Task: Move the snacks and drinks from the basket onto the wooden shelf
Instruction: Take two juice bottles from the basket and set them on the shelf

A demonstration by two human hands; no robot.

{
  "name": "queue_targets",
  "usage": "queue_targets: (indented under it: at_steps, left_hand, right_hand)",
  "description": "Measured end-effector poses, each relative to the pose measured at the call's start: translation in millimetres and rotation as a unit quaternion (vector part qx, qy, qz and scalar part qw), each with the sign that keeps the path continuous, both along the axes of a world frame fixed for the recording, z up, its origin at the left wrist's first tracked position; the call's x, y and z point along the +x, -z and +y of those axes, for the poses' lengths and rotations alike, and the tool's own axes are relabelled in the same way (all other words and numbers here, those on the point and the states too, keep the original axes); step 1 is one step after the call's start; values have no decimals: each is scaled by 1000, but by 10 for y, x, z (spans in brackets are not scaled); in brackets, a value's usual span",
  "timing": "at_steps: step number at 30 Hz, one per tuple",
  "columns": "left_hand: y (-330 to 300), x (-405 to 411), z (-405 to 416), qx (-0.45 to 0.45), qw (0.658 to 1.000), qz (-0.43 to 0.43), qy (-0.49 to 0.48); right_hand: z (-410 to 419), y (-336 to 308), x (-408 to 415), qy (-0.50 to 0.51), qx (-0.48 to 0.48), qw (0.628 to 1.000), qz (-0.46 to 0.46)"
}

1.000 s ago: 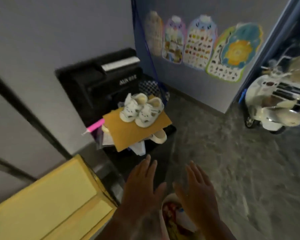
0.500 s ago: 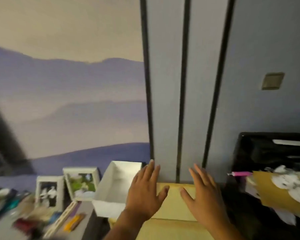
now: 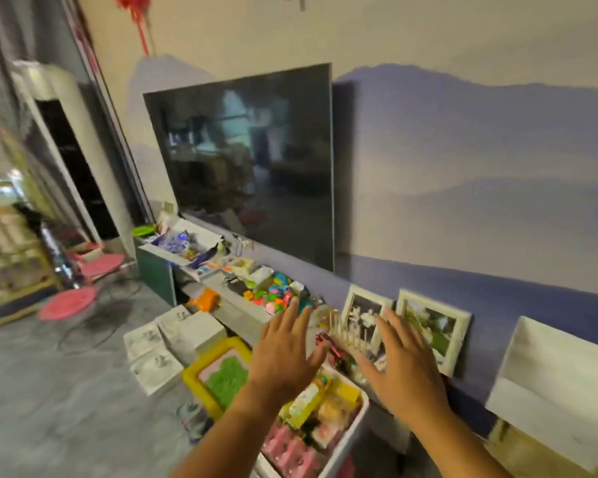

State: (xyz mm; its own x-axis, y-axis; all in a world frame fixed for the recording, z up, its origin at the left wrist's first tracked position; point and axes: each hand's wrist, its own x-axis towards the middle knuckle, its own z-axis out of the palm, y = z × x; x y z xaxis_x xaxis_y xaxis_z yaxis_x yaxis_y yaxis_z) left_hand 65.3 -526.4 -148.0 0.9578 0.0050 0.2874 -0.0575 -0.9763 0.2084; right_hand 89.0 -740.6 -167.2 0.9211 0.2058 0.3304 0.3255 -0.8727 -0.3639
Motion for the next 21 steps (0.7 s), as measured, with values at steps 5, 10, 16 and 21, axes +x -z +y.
queue_targets:
  at_steps: [5,10,16,21]
  left_hand:
    - [269,194,745,1,999,38,-20]
    - [637,685,1089,8,996,89,7]
    - [1092,1375,1320,15,987,151,53]
    - [1634,1773,1424,39,968,224,108]
  right_hand:
    - [766,222,315,-25,-19,999,27]
    - [1125,696,784,-12,-3,996,87]
    - [1265,1238,1203,52,40,982,180]
    - [1398,1715,1319,116,91,953,264]
